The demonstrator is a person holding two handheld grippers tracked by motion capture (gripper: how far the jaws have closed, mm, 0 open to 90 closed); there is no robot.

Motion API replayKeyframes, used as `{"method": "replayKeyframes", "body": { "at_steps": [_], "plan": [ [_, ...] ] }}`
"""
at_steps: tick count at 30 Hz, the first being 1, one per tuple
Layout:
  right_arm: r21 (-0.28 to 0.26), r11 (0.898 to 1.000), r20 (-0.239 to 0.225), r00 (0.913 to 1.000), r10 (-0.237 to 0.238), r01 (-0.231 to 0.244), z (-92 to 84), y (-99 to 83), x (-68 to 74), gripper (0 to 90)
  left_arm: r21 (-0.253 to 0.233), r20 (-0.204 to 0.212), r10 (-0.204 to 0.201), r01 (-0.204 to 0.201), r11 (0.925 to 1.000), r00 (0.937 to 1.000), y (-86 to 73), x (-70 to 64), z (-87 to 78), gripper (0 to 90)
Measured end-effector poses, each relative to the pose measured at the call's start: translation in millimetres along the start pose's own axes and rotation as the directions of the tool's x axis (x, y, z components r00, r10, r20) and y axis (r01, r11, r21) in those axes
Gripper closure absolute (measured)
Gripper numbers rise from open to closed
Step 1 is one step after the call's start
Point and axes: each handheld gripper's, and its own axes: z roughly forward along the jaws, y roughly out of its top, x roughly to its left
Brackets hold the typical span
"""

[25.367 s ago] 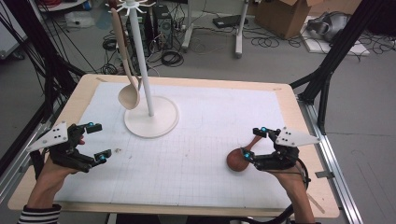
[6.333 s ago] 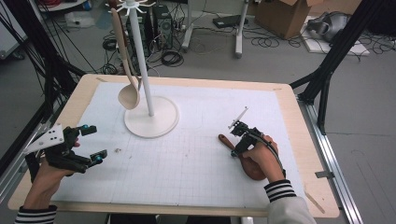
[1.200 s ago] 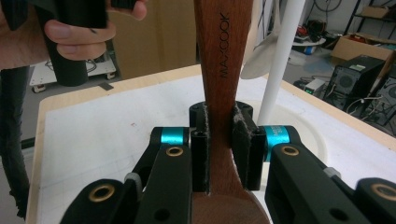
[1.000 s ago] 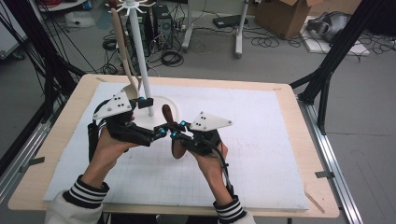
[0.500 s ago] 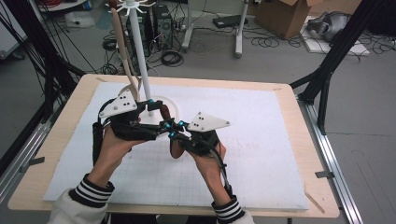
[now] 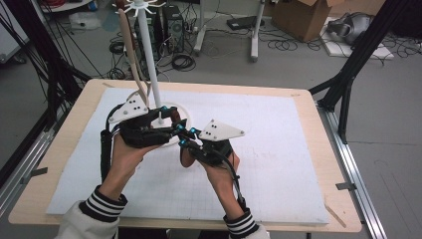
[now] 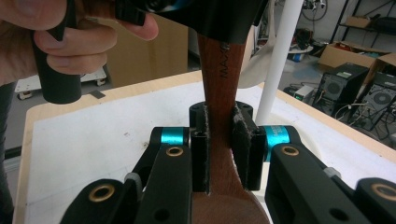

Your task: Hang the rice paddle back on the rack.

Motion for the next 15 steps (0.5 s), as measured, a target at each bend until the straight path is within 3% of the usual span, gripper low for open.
{"method": "replayKeyframes", "body": {
  "at_steps": [6,15],
  "plan": [
    [-0.008,1.000,0.016,0.9999,-0.003,0.003,1.1,0.7,0.3,79.0,0.000,-0.014,-0.007,0.007,1.0000,0.9999,2.8,-2.1,1.4,56.7],
    [-0.015,1.000,0.054,0.9985,0.002,-0.001,2.9,1.6,0.8,79.0,-0.007,-0.039,-0.038,0.037,0.9993,0.9985,5.1,-2.3,5.0,61.8]
  ]
}}
